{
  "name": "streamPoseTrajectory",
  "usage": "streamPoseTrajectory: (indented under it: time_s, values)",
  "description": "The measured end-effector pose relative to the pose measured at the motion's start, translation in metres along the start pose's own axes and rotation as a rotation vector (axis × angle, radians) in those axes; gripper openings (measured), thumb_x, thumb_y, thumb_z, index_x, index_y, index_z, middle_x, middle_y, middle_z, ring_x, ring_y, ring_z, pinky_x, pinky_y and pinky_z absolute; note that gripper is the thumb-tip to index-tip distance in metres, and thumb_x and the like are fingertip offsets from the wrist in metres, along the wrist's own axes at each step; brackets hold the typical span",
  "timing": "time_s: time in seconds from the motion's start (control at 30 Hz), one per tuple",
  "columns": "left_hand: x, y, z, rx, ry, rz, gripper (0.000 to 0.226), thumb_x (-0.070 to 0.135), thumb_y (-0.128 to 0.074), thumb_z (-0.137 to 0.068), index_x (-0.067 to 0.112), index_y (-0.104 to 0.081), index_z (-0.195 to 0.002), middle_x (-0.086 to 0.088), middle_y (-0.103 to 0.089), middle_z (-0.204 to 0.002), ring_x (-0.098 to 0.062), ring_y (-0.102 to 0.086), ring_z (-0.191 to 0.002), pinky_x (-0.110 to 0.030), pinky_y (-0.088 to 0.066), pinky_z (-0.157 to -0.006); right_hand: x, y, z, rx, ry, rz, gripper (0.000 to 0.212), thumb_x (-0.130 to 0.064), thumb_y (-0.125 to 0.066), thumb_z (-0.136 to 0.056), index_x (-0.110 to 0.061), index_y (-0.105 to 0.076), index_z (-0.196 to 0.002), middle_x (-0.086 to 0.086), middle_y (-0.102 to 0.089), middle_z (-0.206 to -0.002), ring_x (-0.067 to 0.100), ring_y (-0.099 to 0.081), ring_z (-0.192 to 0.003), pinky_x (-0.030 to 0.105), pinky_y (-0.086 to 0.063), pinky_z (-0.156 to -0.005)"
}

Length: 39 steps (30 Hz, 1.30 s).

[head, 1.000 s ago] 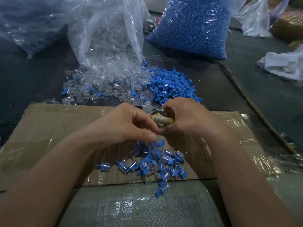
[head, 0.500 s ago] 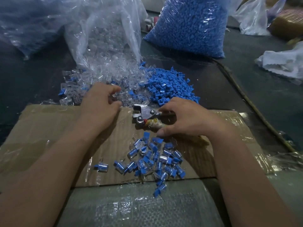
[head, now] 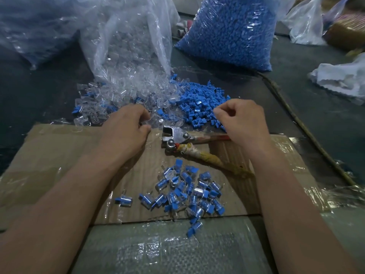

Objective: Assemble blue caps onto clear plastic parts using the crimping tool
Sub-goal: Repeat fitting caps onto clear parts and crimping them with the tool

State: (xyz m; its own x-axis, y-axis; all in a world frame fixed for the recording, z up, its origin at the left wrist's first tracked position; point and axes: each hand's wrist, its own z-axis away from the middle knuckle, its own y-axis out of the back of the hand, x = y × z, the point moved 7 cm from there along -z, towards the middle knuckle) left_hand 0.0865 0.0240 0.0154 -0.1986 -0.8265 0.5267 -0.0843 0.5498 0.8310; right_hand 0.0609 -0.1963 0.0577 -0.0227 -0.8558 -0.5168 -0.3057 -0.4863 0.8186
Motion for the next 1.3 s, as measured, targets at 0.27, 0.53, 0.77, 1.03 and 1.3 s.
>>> streamPoseTrajectory:
  time_s: [0.27,0.53,0.77,1.03,1.3]
  values:
    - [-0.002,0.01,0.001,0.128,0.022,0.16,0.018,0.013,-0.056,-0.09,0.013,-0.063,-0.106,-0.003,-0.063,-0.1,-0.015,-0.052,-0.086,-0.028,-0.038,-0.084,0.005,-0.018,-0.003,-0.108,0.006,0.013,0.014,-0.022,-0.058,-0.089,-0.018,-0.069,-0.097,-0.012,-0.057,-0.08,0.004,-0.052,-0.075,0.022,-0.04,-0.073]
    - [-0.001,0.01,0.01,0.068,0.171,0.587,0.039,0.003,-0.064,-0.083,0.015,-0.059,-0.12,-0.002,-0.063,-0.104,-0.018,-0.062,-0.093,-0.038,-0.051,-0.088,-0.005,-0.045,-0.003,-0.259,0.096,0.122,0.024,-0.021,-0.059,-0.088,-0.017,-0.066,-0.11,-0.002,-0.063,-0.108,0.007,-0.048,-0.09,0.025,-0.039,-0.081]
    - [0.002,0.009,0.014,0.0,0.217,0.751,0.018,0.002,-0.066,-0.079,0.018,-0.065,-0.088,-0.008,-0.067,-0.088,-0.019,-0.066,-0.077,-0.019,-0.055,-0.064,-0.006,-0.049,-0.004,-0.268,0.108,0.1,0.013,-0.02,-0.057,-0.089,-0.016,-0.064,-0.099,-0.008,-0.052,-0.088,0.008,-0.048,-0.084,0.025,-0.038,-0.075]
    - [0.006,0.01,0.013,-0.049,0.198,0.913,0.028,-0.005,-0.063,-0.077,0.02,-0.062,-0.087,0.001,-0.068,-0.083,-0.013,-0.067,-0.078,-0.025,-0.058,-0.061,-0.016,-0.025,0.004,-0.152,0.105,-0.199,0.01,-0.019,-0.054,-0.092,-0.026,-0.052,-0.084,-0.019,-0.05,-0.076,-0.003,-0.049,-0.07,0.003,-0.036,-0.06]
    - [0.013,0.004,0.016,-0.145,0.21,1.037,0.021,0.001,-0.055,-0.084,0.019,-0.065,-0.082,0.001,-0.067,-0.076,-0.006,-0.061,-0.067,-0.017,-0.051,-0.057,-0.049,-0.023,0.021,-0.149,0.171,-0.484,0.017,-0.011,-0.063,-0.084,-0.028,-0.064,-0.084,-0.018,-0.06,-0.075,-0.002,-0.059,-0.071,0.011,-0.049,-0.067]
